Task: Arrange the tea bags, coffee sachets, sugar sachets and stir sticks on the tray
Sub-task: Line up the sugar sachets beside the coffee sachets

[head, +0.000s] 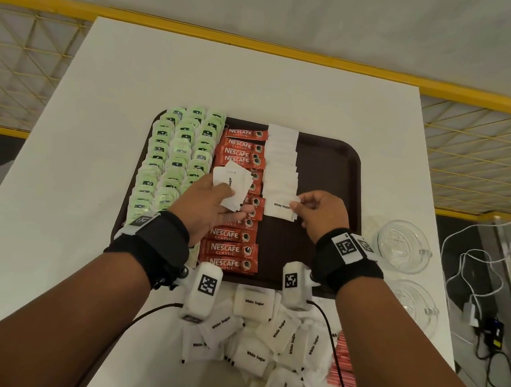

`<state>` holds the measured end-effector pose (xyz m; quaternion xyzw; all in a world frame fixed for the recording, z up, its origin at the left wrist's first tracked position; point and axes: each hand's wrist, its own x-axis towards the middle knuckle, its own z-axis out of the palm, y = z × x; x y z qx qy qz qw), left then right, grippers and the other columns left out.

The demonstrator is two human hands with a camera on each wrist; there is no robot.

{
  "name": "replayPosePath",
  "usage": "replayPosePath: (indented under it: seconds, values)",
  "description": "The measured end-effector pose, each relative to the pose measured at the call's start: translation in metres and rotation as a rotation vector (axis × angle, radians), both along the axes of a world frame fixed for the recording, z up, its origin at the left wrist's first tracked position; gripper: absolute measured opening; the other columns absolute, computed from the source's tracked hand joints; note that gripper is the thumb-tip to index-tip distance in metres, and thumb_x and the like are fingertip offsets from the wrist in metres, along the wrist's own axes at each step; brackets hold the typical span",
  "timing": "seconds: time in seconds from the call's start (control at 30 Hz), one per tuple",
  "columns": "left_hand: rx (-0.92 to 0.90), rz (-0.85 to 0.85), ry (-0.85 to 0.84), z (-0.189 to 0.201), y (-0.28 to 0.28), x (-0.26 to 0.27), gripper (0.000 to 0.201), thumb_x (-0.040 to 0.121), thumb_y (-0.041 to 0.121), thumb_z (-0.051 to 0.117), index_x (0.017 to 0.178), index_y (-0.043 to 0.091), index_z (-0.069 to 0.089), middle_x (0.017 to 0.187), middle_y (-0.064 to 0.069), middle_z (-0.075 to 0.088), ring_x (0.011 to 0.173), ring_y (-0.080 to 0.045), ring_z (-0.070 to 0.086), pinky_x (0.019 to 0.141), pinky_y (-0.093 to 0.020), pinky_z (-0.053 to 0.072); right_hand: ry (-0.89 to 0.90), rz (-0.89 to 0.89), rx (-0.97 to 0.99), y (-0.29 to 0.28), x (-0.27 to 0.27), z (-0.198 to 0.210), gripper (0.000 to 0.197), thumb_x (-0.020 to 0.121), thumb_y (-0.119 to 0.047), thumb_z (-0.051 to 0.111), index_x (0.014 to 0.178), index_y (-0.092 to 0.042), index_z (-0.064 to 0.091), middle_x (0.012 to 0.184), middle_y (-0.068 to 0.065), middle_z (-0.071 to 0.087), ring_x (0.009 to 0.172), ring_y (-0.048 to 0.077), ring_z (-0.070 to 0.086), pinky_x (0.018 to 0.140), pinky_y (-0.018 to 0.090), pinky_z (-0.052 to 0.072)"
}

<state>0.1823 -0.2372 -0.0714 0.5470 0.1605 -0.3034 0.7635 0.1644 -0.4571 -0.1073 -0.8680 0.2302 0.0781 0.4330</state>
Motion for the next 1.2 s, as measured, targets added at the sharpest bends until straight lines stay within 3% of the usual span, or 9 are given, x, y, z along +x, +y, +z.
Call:
replayPosePath:
  seconds: [0.1,0.23,0.37,0.53,0.67,0.8,0.93,1.0,1.2]
  values:
    - [0.021,-0.041,-0.020,0.000,0.000,-0.001,0.032,0.101,0.004,0.042,0.131,0.013,0.043,0.124,-0.014,0.061,0.099,-0.031,0.071,0.083,-0.036,0.060,0.011,-0.018,-0.011,0.006,0.005,-0.002,0.015,0.082,-0.033,0.075,0.085,-0.022,0.064,0.084,-0.002,0.066,0.080,0.017,0.065,0.080,0.038,0.057]
    - [0.072,-0.075,-0.039,-0.003,0.000,-0.003,0.036,0.099,0.004,0.050,0.134,0.010,0.041,0.125,-0.014,0.061,0.099,-0.030,0.071,0.080,-0.035,0.061,0.025,-0.022,-0.079,0.008,0.005,0.002,0.020,0.083,-0.035,0.073,0.088,-0.020,0.061,0.080,-0.007,0.059,0.075,0.008,0.057,0.066,0.023,0.044]
    - [0.146,-0.103,-0.055,-0.006,-0.001,-0.006,0.048,0.091,0.001,0.063,0.134,0.008,0.042,0.125,-0.016,0.060,0.102,-0.031,0.070,0.077,-0.035,0.061,-0.051,-0.039,-0.092,0.011,-0.002,0.015,0.026,0.086,-0.040,0.069,0.096,-0.019,0.059,0.084,-0.007,0.058,0.076,0.005,0.055,0.066,0.020,0.042]
    - [0.227,-0.222,-0.155,-0.004,-0.007,-0.010,0.057,0.081,-0.001,0.075,0.130,0.010,0.050,0.123,-0.013,0.062,0.105,-0.027,0.068,0.076,-0.037,0.061,-0.109,0.191,0.047,0.027,-0.008,0.042,0.024,0.085,-0.039,0.071,0.100,-0.022,0.064,0.088,-0.009,0.063,0.076,0.002,0.057,0.064,0.015,0.042]
    - [0.288,-0.283,-0.216,-0.001,-0.012,-0.012,0.051,0.082,0.000,0.073,0.127,0.009,0.051,0.116,-0.012,0.063,0.098,-0.024,0.069,0.074,-0.037,0.062,-0.007,0.313,-0.012,0.027,-0.011,0.043,0.012,0.084,-0.025,0.074,0.090,-0.021,0.064,0.085,-0.002,0.066,0.073,0.009,0.062,0.069,0.025,0.052]
    - [0.261,-0.238,-0.167,-0.005,-0.008,-0.009,0.039,0.095,0.013,0.063,0.130,0.010,0.047,0.115,-0.015,0.068,0.093,-0.028,0.073,0.077,-0.037,0.061,0.039,0.132,0.192,0.014,-0.024,0.037,0.011,0.087,-0.014,0.071,0.094,-0.011,0.063,0.085,0.008,0.069,0.068,0.011,0.068,0.060,0.017,0.054]
    - [0.276,-0.166,-0.133,-0.007,-0.003,-0.005,0.035,0.099,0.017,0.055,0.132,0.010,0.043,0.118,-0.015,0.064,0.091,-0.026,0.073,0.076,-0.034,0.061,0.064,-0.098,0.345,0.006,-0.034,0.024,0.011,0.087,-0.010,0.071,0.094,-0.006,0.063,0.088,0.016,0.071,0.078,0.024,0.070,0.073,0.032,0.060]
    - [0.280,-0.151,-0.123,-0.007,-0.003,-0.004,0.032,0.100,0.016,0.054,0.130,0.012,0.043,0.119,-0.014,0.063,0.091,-0.026,0.074,0.078,-0.036,0.061,0.059,-0.169,0.384,0.008,-0.035,0.018,0.013,0.088,-0.008,0.069,0.097,-0.001,0.062,0.087,0.015,0.070,0.075,0.022,0.069,0.070,0.029,0.061]
    - [0.249,-0.128,-0.083,-0.003,-0.002,-0.005,0.031,0.101,0.008,0.044,0.132,0.008,0.041,0.121,-0.016,0.060,0.091,-0.030,0.073,0.077,-0.037,0.061,0.063,-0.286,0.301,0.019,-0.027,0.008,0.010,0.087,-0.013,0.071,0.086,-0.014,0.061,0.079,0.008,0.069,0.064,0.015,0.067,0.072,0.033,0.060]
